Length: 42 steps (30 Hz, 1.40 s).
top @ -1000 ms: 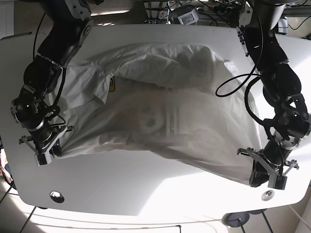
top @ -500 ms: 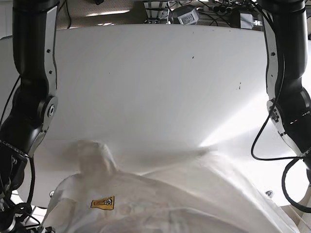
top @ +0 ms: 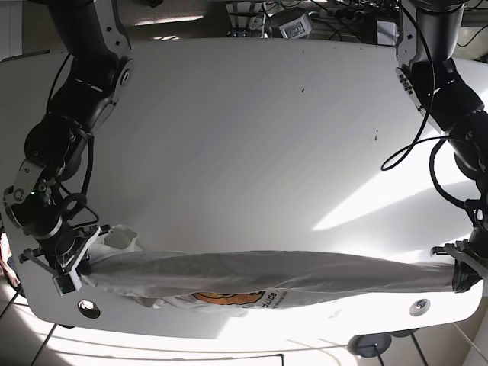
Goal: Fold the T-shirt properly
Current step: 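Lift the white shirt high with both grippers and lay it flat, then pull the white shirt edge taut with both grippers and release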
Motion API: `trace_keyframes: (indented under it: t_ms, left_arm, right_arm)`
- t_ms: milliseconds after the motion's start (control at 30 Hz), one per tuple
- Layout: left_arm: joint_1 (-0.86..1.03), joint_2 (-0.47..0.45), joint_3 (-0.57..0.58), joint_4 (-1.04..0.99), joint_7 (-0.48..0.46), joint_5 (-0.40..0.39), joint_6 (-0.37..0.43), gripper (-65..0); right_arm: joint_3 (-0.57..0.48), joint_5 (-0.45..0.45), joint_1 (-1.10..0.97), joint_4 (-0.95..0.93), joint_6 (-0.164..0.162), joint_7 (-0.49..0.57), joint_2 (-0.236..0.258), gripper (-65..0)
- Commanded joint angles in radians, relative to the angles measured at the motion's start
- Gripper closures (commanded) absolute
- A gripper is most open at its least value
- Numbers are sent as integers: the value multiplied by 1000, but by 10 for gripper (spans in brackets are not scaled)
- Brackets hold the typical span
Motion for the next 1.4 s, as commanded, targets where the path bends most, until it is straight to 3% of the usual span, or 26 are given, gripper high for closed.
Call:
trace_keyframes:
  t_ms: [33,200,433,567,833,900,967,1000,1067,1300,1400]
  left_arm:
    - [136,23,-54,61,-92,-10,-32,0]
    - [417,102,-181,96,-122,-6,-116,0]
    - [636,115,-233,119,-122,-7,-171,0]
    - [679,115,-269,115,-122,-4,-173,0]
    - [674,113,-276,118,-122,-3,-173,0]
    - [674,113,-276,118,-122,-3,-173,0]
    - [674,113,-276,113,-122,-1,-173,0]
    - [674,113,-276,113,-122,-1,-173,0]
    - [674,113,-276,113,-122,-1,-173,0]
    - [674,113,-276,113,-122,-1,-173,0]
    - [673,112,-276,112,-122,-1,-173,0]
  right_arm:
    - [19,4,-115,63,-9,26,-16,-22]
    - [46,159,-411,123,-9,26,-30,-22]
    - [65,231,-655,184,-9,26,-30,-22]
    - [131,300,-736,180,-9,26,-26,-22]
    - [128,311,-799,187,-9,26,-27,-32]
    - [131,354,-814,187,-9,25,-29,-103]
    - [132,431,-821,187,-9,22,-26,-235]
    - [132,480,-828,187,-9,22,-24,-339]
    - [132,544,-830,187,-9,22,-23,-452]
    - [123,578,-729,143,-9,18,-29,-466]
    - [123,576,-640,60,-9,-58,-30,-466]
